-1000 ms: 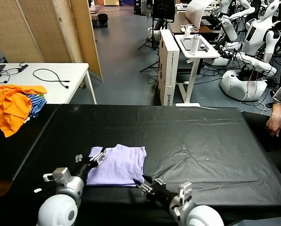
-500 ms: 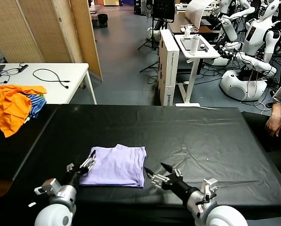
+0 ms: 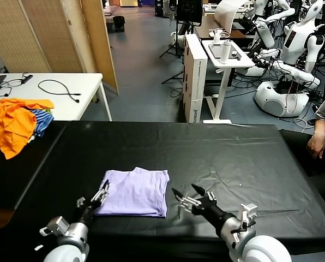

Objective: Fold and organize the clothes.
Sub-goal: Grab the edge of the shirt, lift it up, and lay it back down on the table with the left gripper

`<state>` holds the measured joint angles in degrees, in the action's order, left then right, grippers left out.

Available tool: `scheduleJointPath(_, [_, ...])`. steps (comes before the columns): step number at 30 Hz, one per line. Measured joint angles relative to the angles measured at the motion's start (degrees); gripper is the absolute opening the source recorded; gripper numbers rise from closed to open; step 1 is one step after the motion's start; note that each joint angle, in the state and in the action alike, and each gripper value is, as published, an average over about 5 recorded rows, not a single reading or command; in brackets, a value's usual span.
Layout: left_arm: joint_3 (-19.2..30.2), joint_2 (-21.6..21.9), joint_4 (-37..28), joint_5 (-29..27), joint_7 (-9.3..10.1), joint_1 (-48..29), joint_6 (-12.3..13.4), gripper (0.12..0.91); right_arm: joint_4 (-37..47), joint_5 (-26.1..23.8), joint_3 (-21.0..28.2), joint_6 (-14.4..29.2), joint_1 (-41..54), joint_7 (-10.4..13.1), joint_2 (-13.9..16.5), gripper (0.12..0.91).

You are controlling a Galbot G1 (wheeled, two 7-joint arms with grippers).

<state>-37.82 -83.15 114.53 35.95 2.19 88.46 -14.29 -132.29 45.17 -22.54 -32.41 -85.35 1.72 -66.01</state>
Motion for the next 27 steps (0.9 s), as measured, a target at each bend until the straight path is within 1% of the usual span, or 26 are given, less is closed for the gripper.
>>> scheduleJointPath(3, [-0.01,0.0,-0.27,0.33,-0.04,0.08,-0.16,0.866,0.17,0.0,-0.06,0.0,0.16,-0.01,-0.07,0.907])
scheduleJointPath(4, [0.01,-0.01,-0.34,0.43,-0.05,0.14,-0.21,0.835,0.26,0.0,-0.08,0.0,0.22,-0.01,-0.1,0.907])
scheduleJointPath(8, [0.19,-0.31,-0.7,0.66,-0.12,0.28,-0.33,0.649,0.59,0.0,-0.07,0.0,0.48,-0.02,-0.17,0.907])
scheduleJointPath(10, [0.23,-0.46,-0.83,0.99,-0.14,0.23,-0.42,0.594,0.76,-0.01,-0.02,0.0,0.6,-0.02,-0.2,0.907])
scheduleJointPath(13, [0.24,-0.5,-0.8,1.9,-0.14,0.1,-0.76,0.483,1.0,-0.03,0.04,-0.02,0.76,0.01,-0.25,0.907])
scheduleJointPath(17, [0.23,-0.46,-0.54,3.07,-0.15,-0.04,-1.55,0.254,1.32,-0.09,0.07,-0.09,0.89,0.04,-0.32,0.907])
scheduleJointPath(18, [0.23,-0.46,-0.46,3.34,-0.15,-0.07,-1.76,0.213,1.4,-0.11,0.07,-0.1,0.92,0.04,-0.34,0.907])
scheduleJointPath(20, [0.22,-0.47,-0.33,3.75,-0.15,-0.12,-2.11,0.176,1.56,-0.16,0.07,-0.1,0.97,0.05,-0.39,0.907])
scheduleJointPath(24, [0.25,-0.51,-0.18,3.47,-0.06,-0.27,-2.56,0.178,1.82,-0.31,0.07,-0.11,0.99,0.09,-0.45,0.907])
scheduleJointPath(27, [0.1,-0.27,0.04,1.37,0.28,-0.51,-2.79,0.177,2.01,-0.41,-0.04,-0.11,1.04,0.15,-0.45,0.907])
